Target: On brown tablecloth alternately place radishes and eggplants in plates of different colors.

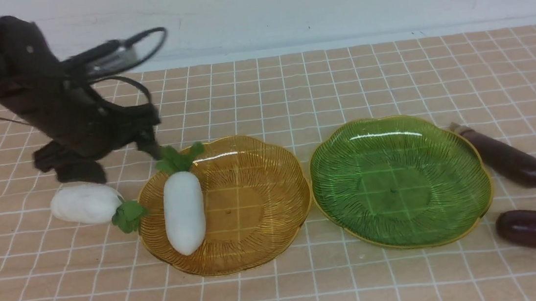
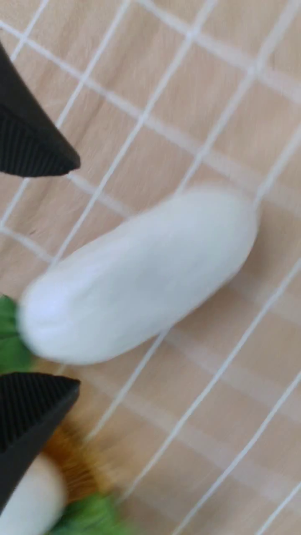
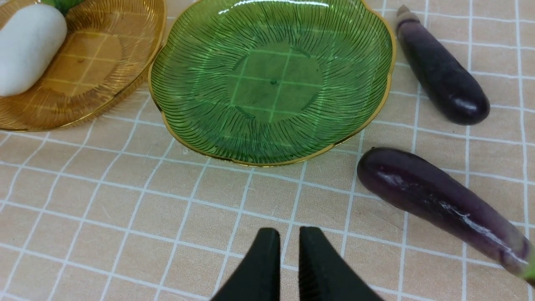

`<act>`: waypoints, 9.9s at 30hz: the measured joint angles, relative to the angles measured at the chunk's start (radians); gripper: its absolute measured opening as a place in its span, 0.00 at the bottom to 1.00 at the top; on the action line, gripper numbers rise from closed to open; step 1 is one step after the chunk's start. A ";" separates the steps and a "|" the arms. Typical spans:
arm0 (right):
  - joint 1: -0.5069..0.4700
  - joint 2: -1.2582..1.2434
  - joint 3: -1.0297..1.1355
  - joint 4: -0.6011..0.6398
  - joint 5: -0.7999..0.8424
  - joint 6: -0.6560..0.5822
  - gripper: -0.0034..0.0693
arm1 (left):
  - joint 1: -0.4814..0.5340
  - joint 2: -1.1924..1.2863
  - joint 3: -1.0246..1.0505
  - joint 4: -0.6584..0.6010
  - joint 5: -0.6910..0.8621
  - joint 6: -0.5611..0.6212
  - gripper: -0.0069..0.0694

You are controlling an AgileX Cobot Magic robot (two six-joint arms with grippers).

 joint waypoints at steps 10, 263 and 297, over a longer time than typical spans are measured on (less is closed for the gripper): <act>0.000 0.000 0.000 0.000 -0.019 0.006 0.13 | 0.004 0.143 0.000 -0.023 -0.075 -0.030 0.84; 0.010 -0.600 0.664 -0.127 -0.566 0.005 0.03 | -0.441 -0.916 0.280 0.237 0.325 0.531 0.09; 0.010 -0.600 0.664 -0.174 -0.566 0.004 0.03 | -0.258 -1.660 1.264 0.167 -0.554 0.487 0.09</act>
